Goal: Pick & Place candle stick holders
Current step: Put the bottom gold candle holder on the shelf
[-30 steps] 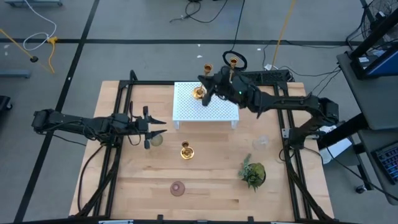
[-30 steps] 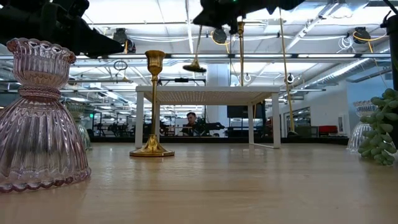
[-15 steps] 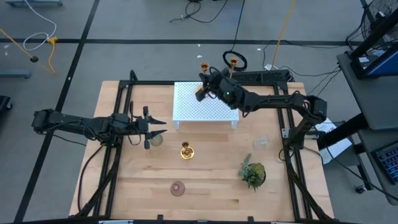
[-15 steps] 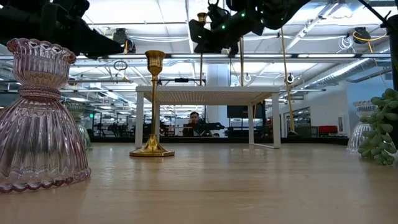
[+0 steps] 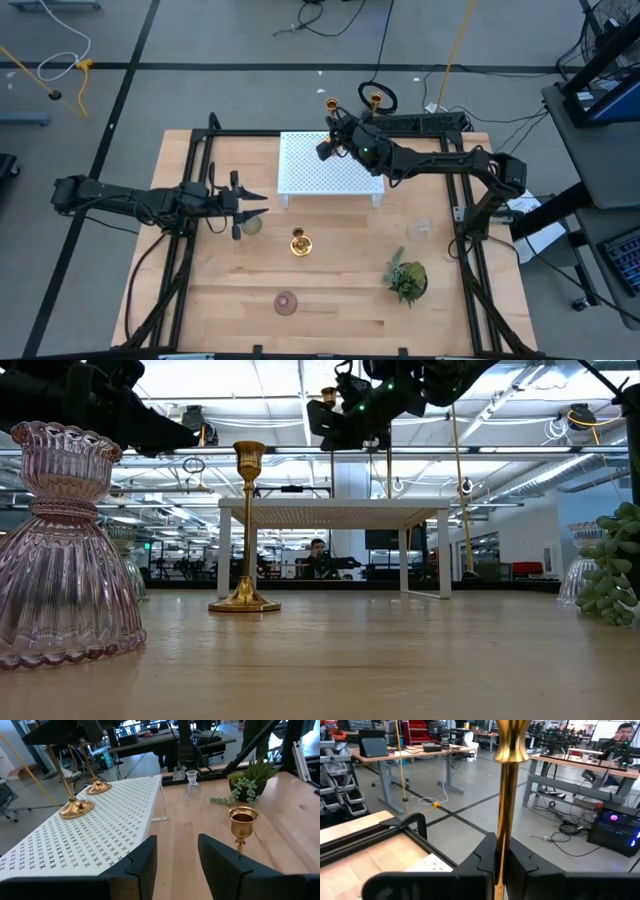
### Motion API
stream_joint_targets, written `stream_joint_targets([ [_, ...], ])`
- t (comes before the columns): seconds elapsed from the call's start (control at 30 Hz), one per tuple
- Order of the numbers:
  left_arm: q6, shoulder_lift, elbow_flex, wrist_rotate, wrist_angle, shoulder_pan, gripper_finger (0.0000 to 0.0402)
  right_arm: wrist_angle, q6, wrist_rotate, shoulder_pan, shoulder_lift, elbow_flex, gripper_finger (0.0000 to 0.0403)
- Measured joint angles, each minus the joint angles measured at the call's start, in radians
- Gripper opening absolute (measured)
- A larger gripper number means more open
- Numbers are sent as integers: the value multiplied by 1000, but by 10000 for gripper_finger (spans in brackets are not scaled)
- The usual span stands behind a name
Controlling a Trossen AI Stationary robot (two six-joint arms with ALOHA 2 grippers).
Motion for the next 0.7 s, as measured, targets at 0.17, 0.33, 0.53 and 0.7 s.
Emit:
stream_joint_targets([
  [0.17,0,0,0,0,0,0,147,-4,0,-4,-1,0,0,35],
  [0.33,-12,0,0,0,-1,0,147,-4,0,-5,-1,1,0,62],
  [0.53,-26,0,0,0,-7,0,147,-5,-22,-6,0,-7,0,93],
  [0.7,-30,0,0,0,-23,0,147,-4,-26,-6,6,-9,0,124],
])
